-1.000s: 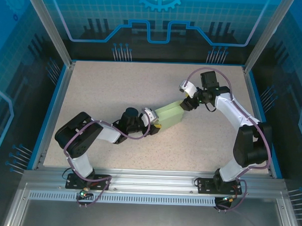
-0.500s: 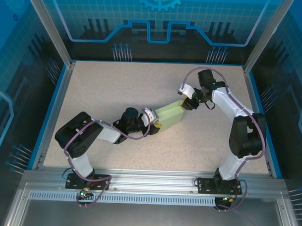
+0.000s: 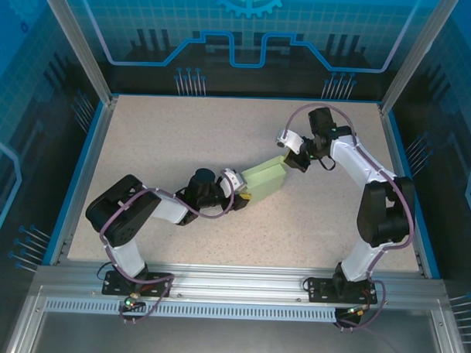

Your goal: Fold the paper box

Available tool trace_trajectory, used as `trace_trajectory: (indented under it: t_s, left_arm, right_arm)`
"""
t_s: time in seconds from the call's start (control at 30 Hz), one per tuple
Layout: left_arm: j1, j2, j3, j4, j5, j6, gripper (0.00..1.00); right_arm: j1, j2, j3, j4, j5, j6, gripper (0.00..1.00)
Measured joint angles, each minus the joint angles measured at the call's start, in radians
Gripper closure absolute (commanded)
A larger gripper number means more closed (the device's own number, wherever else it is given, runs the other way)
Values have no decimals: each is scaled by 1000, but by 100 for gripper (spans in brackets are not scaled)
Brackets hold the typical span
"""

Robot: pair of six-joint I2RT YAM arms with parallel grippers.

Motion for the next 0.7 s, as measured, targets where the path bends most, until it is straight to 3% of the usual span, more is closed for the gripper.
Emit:
trace_trajectory:
  t_s: [0.23, 0.7]
  left_arm:
    - [0, 3, 0, 0, -2, 0, 50]
    - [0, 18, 0, 0, -12, -1, 44]
  right_arm:
    - [14, -9, -2, 1, 16, 78, 95]
    - [87, -47, -15, -12, 160, 297, 98]
